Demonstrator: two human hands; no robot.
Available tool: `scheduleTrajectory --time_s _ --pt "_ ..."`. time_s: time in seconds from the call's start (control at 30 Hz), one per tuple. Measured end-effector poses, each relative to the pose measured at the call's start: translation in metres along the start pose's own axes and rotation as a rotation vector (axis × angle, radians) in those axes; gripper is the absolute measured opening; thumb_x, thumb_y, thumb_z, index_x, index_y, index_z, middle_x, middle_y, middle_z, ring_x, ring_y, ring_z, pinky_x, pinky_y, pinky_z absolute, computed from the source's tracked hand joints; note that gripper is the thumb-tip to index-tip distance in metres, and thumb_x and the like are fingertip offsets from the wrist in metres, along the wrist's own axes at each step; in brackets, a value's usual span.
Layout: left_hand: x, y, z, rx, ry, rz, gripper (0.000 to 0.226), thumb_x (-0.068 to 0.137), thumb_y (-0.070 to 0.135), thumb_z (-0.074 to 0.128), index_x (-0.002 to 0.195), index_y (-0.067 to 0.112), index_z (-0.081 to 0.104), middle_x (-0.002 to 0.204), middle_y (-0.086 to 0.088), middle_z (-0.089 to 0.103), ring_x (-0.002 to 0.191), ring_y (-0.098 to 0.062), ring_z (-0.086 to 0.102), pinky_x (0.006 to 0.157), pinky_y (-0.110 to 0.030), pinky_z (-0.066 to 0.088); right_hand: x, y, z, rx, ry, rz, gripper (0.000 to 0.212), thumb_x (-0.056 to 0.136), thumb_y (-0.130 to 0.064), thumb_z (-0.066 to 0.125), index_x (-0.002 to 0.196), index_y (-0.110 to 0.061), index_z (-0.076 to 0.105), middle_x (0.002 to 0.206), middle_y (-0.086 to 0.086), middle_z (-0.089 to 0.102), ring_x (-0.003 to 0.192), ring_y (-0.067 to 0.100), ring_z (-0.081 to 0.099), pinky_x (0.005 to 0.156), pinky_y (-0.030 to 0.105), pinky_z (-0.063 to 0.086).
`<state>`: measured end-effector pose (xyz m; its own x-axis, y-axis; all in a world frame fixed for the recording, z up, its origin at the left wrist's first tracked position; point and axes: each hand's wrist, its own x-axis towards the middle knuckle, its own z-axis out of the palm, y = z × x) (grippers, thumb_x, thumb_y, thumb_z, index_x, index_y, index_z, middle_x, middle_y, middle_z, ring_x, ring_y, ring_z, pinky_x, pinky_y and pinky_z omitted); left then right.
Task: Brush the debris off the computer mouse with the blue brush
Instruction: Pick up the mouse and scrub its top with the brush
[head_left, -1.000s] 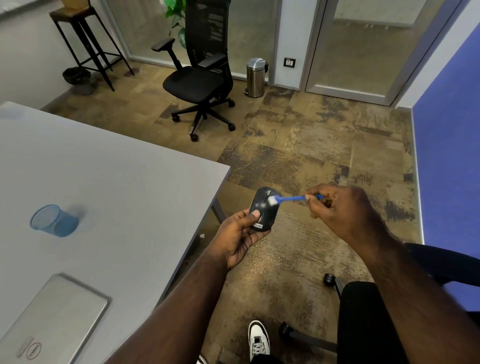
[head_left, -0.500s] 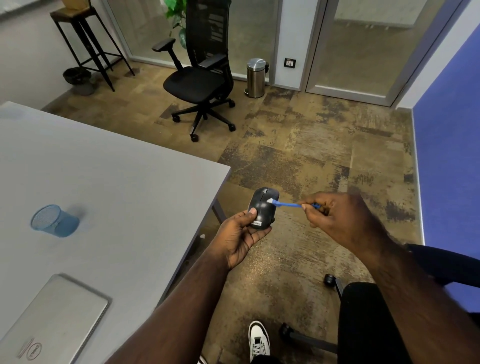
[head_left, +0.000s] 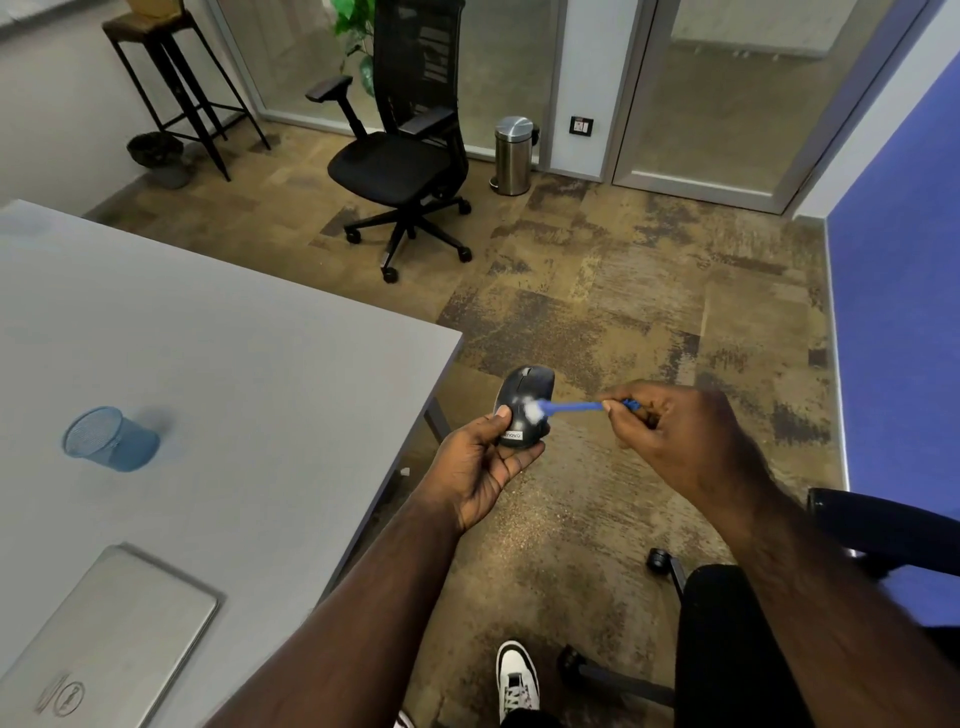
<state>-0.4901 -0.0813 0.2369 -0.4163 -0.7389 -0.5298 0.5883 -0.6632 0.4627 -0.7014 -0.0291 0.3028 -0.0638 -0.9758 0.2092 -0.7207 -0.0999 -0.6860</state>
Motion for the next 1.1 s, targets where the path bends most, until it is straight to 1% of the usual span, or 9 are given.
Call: scheduleTrajectory --time_s 0.13,0.23,0.37,0.5,0.63,0.83,0.93,1.03,1.1 --pt "0.0 0.001 -0.001 0.04 -0.011 0.006 0.026 0.095 0.011 0.052 0.114 -0.006 0.056 0.121 -0.031 0.06 0.111 -0.038 0.062 0.091 -0.045 0.053 0.001 -0.002 -0.006 0.014 0.08 -0.004 0.026 0.088 -0.033 0.062 0.103 -0.022 0.079 0.06 -0.007 0.07 0.05 0.019 0.069 0.043 0.041 0.056" --pt "0.0 -0.001 -0.001 0.056 -0.001 0.017 0.031 0.094 0.011 0.054 0.118 -0.008 0.055 0.121 -0.031 0.061 0.111 -0.038 0.063 0.091 -0.045 0.054 0.002 -0.002 -0.008 -0.021 0.002 0.004 0.026 0.086 -0.037 0.062 0.1 -0.024 0.08 0.059 -0.008 0.069 0.045 0.017 0.065 0.04 0.039 0.055" --pt "0.001 -0.002 -0.001 0.097 0.014 0.033 0.042 0.091 0.011 0.058 0.125 -0.011 0.048 0.124 -0.032 0.059 0.112 -0.037 0.063 0.091 -0.043 0.055 0.009 0.002 -0.012 -0.101 0.107 0.07 0.021 0.091 -0.028 0.063 0.1 -0.019 0.079 0.061 0.0 0.07 0.049 0.022 0.066 0.046 0.042 0.057" --pt "0.003 -0.002 -0.001 0.145 -0.022 0.05 0.03 0.091 0.01 0.057 0.118 -0.004 0.057 0.113 -0.023 0.066 0.109 -0.032 0.064 0.091 -0.04 0.055 0.009 -0.004 -0.011 -0.078 0.034 0.082 0.02 0.09 -0.029 0.065 0.102 -0.02 0.079 0.062 -0.002 0.071 0.052 0.023 0.07 0.048 0.043 0.059" --pt "0.002 -0.002 -0.001 0.17 -0.062 0.062 0.022 0.092 0.007 0.056 0.112 0.0 0.061 0.104 -0.016 0.073 0.099 -0.026 0.069 0.088 -0.036 0.057 0.015 0.0 -0.014 -0.145 0.125 0.142 0.022 0.093 -0.029 0.062 0.104 -0.019 0.078 0.062 -0.001 0.07 0.05 0.021 0.066 0.049 0.041 0.058" --pt "0.003 -0.003 -0.004 0.216 -0.06 0.094 0.024 0.093 0.001 0.053 0.116 0.003 0.06 0.106 -0.014 0.072 0.099 -0.023 0.069 0.087 -0.034 0.057 0.013 -0.005 -0.012 -0.056 0.008 0.128 0.029 0.085 -0.039 0.059 0.1 -0.024 0.079 0.061 -0.003 0.071 0.054 0.027 0.07 0.052 0.047 0.06" --pt "0.003 -0.004 -0.007 0.231 -0.062 0.106 0.026 0.091 0.0 0.054 0.116 0.005 0.061 0.108 -0.012 0.072 0.099 -0.022 0.069 0.082 -0.032 0.058 0.014 -0.003 -0.014 -0.031 0.025 0.112 0.032 0.083 -0.043 0.057 0.098 -0.024 0.079 0.059 -0.002 0.07 0.051 0.026 0.068 0.049 0.046 0.058" --pt "0.004 -0.005 -0.007 0.236 -0.074 0.106 0.027 0.09 0.0 0.056 0.115 0.006 0.062 0.107 -0.011 0.072 0.098 -0.022 0.069 0.079 -0.03 0.058 0.016 -0.004 -0.013 -0.078 0.067 0.075 0.027 0.091 -0.037 0.058 0.101 -0.022 0.078 0.061 -0.003 0.069 0.05 0.021 0.066 0.048 0.042 0.057" --pt "0.004 -0.006 -0.006 0.236 -0.076 0.108 0.027 0.09 -0.001 0.056 0.116 0.006 0.062 0.106 -0.011 0.073 0.097 -0.021 0.07 0.078 -0.029 0.058 0.015 -0.005 -0.013 -0.102 -0.004 0.056 0.021 0.09 -0.032 0.063 0.101 -0.024 0.079 0.062 -0.007 0.069 0.05 0.017 0.065 0.049 0.039 0.058"
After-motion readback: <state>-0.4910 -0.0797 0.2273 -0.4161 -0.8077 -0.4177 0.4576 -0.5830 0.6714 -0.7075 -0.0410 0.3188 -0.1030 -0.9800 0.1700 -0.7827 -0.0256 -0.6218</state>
